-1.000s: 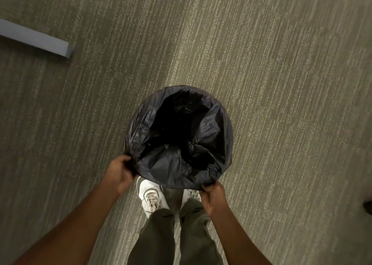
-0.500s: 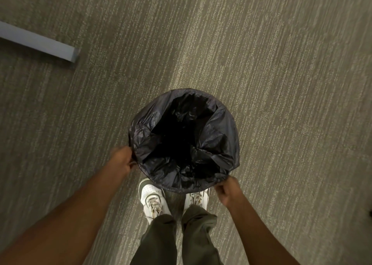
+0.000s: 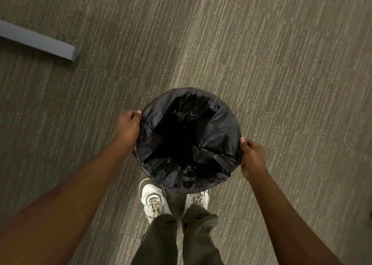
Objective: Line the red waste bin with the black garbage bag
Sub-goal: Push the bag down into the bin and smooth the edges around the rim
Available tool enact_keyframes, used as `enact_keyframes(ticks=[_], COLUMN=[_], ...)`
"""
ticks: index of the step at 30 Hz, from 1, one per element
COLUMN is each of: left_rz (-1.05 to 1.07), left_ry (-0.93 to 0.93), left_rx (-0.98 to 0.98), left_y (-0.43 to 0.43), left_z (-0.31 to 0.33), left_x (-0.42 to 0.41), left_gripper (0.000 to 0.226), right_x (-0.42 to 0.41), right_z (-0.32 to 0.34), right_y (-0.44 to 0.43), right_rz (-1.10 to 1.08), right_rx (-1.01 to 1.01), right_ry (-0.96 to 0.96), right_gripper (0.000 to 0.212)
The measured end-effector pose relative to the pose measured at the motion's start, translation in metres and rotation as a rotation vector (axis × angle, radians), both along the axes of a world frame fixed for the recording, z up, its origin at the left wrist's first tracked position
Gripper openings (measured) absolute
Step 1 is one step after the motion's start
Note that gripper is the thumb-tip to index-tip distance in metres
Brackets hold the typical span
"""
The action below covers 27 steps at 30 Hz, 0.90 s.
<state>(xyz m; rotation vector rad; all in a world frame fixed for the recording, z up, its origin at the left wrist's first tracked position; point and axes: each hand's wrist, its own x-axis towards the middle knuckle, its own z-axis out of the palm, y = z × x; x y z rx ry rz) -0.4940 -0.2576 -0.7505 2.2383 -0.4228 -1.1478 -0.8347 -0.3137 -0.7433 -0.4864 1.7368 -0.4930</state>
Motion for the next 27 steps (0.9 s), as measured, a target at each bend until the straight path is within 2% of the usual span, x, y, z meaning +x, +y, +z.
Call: enact_keyframes(ticks=[2,4,7,10,12,13,15,16,17,18,19,21,22,24,27], left_rz=[0.057,0.110,0.091,0.078,0.063,0.043,-0.005,-0.029,-0.048,-0.066,-0.091,-0.151,-0.179,-0.217,-0.243], left_ry=[0.037,0.094,0.131,0.103,0.042,-0.006,-0.125,-0.184,-0.237,-0.279,-0.312,-0.352,-0.367,-0.382,-0.360], left_rx=[0.027,0.071,0.152,0.181,0.167,0.158,0.142,0.131,0.116,0.105,0.101,0.087,0.076,0.060,0.094], left_y=[0.000,-0.002,-0.005,-0.009,-0.011,-0.012,-0.009,-0.006,-0.003,0.001,0.004,0.009,0.010,0.013,0.013], left_z=[-0.003,-0.002,-0.002,-0.003,-0.003,-0.003,-0.001,0.001,0.004,0.006,0.009,0.013,0.013,0.014,0.012], left_x=[-0.002,-0.004,-0.003,0.000,0.001,0.002,0.000,-0.002,-0.005,-0.009,-0.013,-0.019,-0.021,-0.024,-0.026], left_gripper=[0.034,0.035,0.030,0.032,0.036,0.038,0.045,0.048,0.050,0.049,0.047,0.045,0.044,0.041,0.034], right_x=[-0.002,-0.004,0.000,0.006,0.015,0.023,0.044,0.059,0.075,0.091,0.103,0.122,0.127,0.130,0.117], right_z=[-0.003,-0.009,-0.011,-0.007,0.001,0.006,0.018,0.023,0.028,0.031,0.029,0.017,0.007,-0.009,-0.024], right_y=[0.000,0.000,-0.007,-0.018,-0.025,-0.026,-0.022,-0.017,-0.009,0.001,0.012,0.025,0.029,0.031,0.026], right_rz=[0.042,0.169,0.367,0.409,0.346,0.320,0.384,0.485,0.631,0.812,1.015,1.360,1.442,1.439,1.313], right_rx=[0.052,0.073,0.037,0.018,-0.008,-0.077,-0.390,-0.577,-0.728,-0.813,-0.816,-0.661,-0.565,-0.399,-0.228], right_ry=[0.106,0.314,0.589,0.664,0.733,0.821,1.005,0.973,0.838,0.664,0.503,0.322,0.311,0.374,0.523], right_gripper=[0.021,0.028,0.026,0.036,0.030,0.023,0.026,0.026,0.026,0.026,0.026,0.029,0.029,0.028,0.023])
